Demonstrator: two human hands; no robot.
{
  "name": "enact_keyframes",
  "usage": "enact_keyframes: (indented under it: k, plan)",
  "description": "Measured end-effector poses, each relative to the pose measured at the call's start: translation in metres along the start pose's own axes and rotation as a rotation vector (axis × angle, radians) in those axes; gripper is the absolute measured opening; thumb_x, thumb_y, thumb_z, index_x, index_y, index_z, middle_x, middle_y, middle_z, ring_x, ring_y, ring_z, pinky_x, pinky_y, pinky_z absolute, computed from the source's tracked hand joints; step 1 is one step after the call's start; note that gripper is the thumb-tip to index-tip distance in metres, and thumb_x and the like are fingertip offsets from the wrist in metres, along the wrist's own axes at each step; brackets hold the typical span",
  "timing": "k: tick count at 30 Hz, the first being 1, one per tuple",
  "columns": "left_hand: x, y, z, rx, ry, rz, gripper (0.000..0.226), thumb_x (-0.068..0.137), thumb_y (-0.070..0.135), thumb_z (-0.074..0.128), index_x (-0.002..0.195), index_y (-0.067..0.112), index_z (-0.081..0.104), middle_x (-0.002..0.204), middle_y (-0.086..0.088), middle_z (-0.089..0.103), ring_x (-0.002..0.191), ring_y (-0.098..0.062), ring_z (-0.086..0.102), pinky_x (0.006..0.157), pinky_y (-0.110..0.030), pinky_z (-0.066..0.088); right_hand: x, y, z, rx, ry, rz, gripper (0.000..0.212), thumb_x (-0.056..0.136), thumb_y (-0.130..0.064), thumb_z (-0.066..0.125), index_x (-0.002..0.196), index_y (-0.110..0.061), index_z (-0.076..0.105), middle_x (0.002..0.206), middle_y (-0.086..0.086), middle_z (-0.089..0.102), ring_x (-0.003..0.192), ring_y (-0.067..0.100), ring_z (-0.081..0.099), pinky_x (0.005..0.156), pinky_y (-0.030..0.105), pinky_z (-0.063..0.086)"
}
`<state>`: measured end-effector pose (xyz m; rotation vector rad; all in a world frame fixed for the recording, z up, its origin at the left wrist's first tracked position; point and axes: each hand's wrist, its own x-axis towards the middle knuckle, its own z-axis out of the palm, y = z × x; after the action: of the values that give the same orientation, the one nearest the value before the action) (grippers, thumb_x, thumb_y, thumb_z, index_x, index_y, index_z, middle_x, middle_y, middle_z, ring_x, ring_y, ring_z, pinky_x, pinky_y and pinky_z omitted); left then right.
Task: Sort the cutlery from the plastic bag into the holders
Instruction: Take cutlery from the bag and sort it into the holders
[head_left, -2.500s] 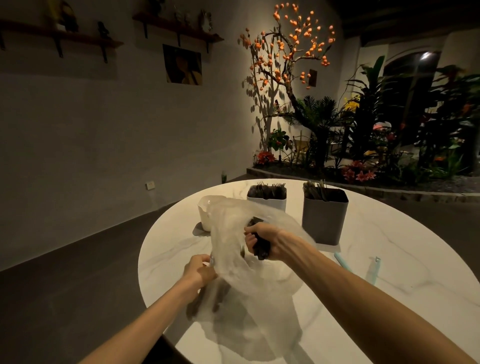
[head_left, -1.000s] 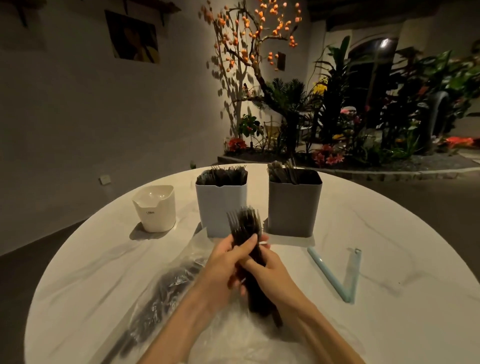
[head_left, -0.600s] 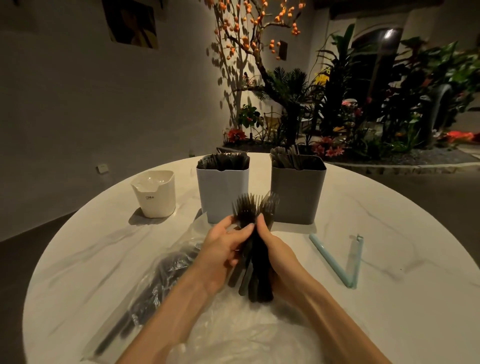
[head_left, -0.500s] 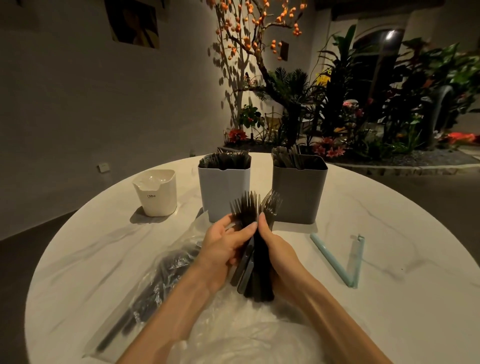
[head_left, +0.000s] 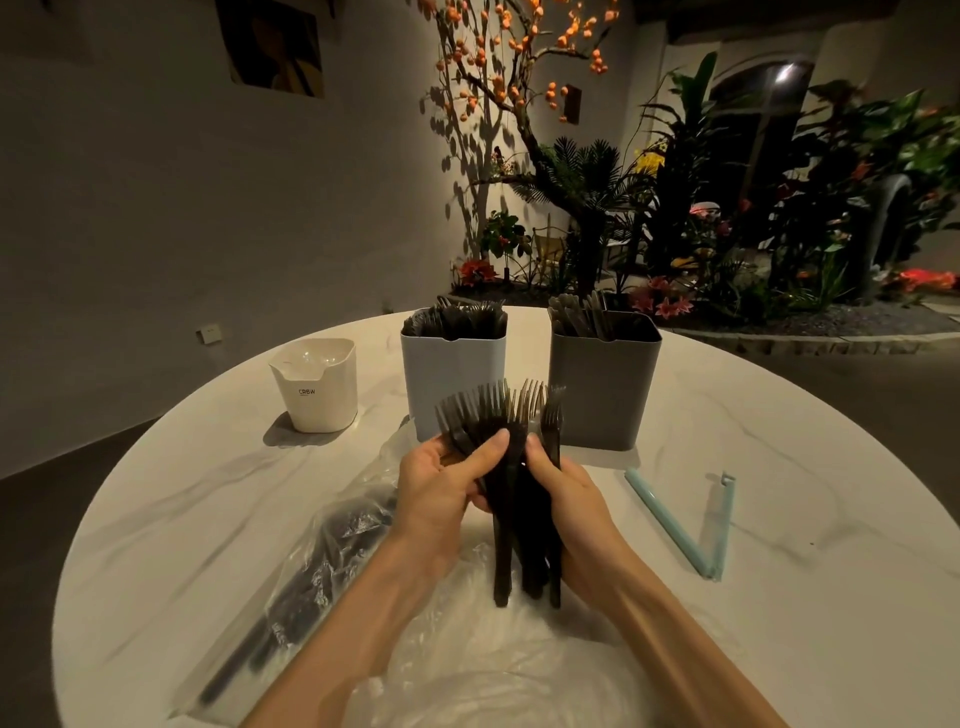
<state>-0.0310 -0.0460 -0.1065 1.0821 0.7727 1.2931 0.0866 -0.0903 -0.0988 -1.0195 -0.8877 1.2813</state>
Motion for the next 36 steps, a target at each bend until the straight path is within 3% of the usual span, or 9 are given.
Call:
enact_keyframes:
  k: [3,8,14,18,21,24,26,33,36]
  plan:
    - [0.0,0.001,0.0,-0.012,0.072,0.023,0.024,0.076,0.021,0.083,0.094,0.006,0.077,0.097,-0.02,0.076,0.096,-0.044,0.069,0.064,-0.039,0.048,-0.002,0.001,0.006,0.043,0.014,-0.021,0.037,0.103,-0.036,0.048,0.118,-0.009,0.068,0.104,0.01,0.077,0.098,0.025,0.074,0.083,0.034,0.061]
    - [-0.004,0.004,0.003,-0.005,0.124,0.018,0.025,0.074,0.018,0.084,0.095,0.007,0.077,0.094,-0.011,0.078,0.093,-0.031,0.074,0.077,-0.047,0.057,-0.002,0.005,0.009,0.035,0.004,-0.049,0.031,0.102,-0.041,0.047,0.109,-0.02,0.069,0.093,0.0,0.079,0.087,0.017,0.076,0.064,0.024,0.059]
    - [-0.006,0.001,0.006,-0.041,0.158,-0.016,0.023,0.078,0.016,0.083,0.099,0.009,0.076,0.096,-0.008,0.078,0.091,-0.022,0.076,0.075,-0.037,0.06,-0.001,0.01,0.01,-0.05,-0.03,-0.063,0.036,0.102,-0.048,0.042,0.109,-0.024,0.067,0.091,-0.003,0.078,0.081,0.014,0.075,0.065,0.027,0.06]
    - [-0.008,-0.001,0.009,-0.086,0.098,-0.145,0.032,0.096,0.037,0.064,0.105,0.007,0.072,0.091,-0.009,0.076,0.07,-0.019,0.071,0.051,-0.027,0.051,-0.001,0.017,0.014,-0.163,-0.022,-0.094,0.035,0.104,-0.042,0.043,0.113,-0.016,0.066,0.082,-0.001,0.073,0.069,0.014,0.065,0.062,0.026,0.053]
    - [-0.011,0.002,0.011,-0.179,-0.02,-0.173,0.035,0.104,0.031,0.049,0.106,0.005,0.072,0.088,-0.013,0.074,0.071,-0.02,0.07,0.05,-0.025,0.05,0.001,0.018,0.012,-0.151,0.038,-0.122,0.036,0.106,-0.037,0.042,0.112,-0.01,0.065,0.08,0.004,0.069,0.06,0.009,0.059,0.051,0.021,0.047]
    - [-0.008,0.002,0.009,-0.039,0.018,-0.076,0.03,0.102,0.027,0.055,0.088,0.004,0.065,0.066,-0.009,0.06,0.046,-0.017,0.05,0.038,-0.026,0.04,0.001,0.017,0.011,-0.154,0.053,-0.155,0.038,0.105,-0.04,0.04,0.109,-0.013,0.068,0.08,0.006,0.072,0.062,0.014,0.062,0.055,0.024,0.053]
    - [-0.009,0.004,0.008,-0.025,0.034,-0.056,0.029,0.099,0.027,0.06,0.09,0.001,0.065,0.065,-0.008,0.058,0.042,-0.013,0.046,0.037,-0.024,0.036,0.002,0.018,0.01,-0.163,0.044,-0.172,0.037,0.106,-0.039,0.038,0.11,-0.017,0.067,0.08,0.004,0.074,0.063,0.014,0.065,0.059,0.024,0.056]
    - [-0.012,0.009,0.011,-0.095,0.01,-0.12,0.034,0.095,0.035,0.064,0.103,0.003,0.071,0.083,-0.008,0.071,0.059,-0.009,0.062,0.042,-0.019,0.042,0.002,0.016,0.012,-0.148,0.042,-0.151,0.039,0.103,-0.044,0.042,0.119,-0.019,0.067,0.097,0.004,0.076,0.082,0.016,0.069,0.073,0.028,0.056]
    - [-0.017,0.007,0.014,0.024,-0.094,-0.186,0.048,0.079,0.051,0.073,0.109,0.014,0.077,0.103,-0.008,0.077,0.089,-0.017,0.073,0.057,-0.023,0.051,0.001,0.015,0.013,-0.193,0.03,-0.139,0.043,0.107,-0.034,0.04,0.13,-0.001,0.055,0.109,0.03,0.065,0.095,0.052,0.061,0.071,0.053,0.055]
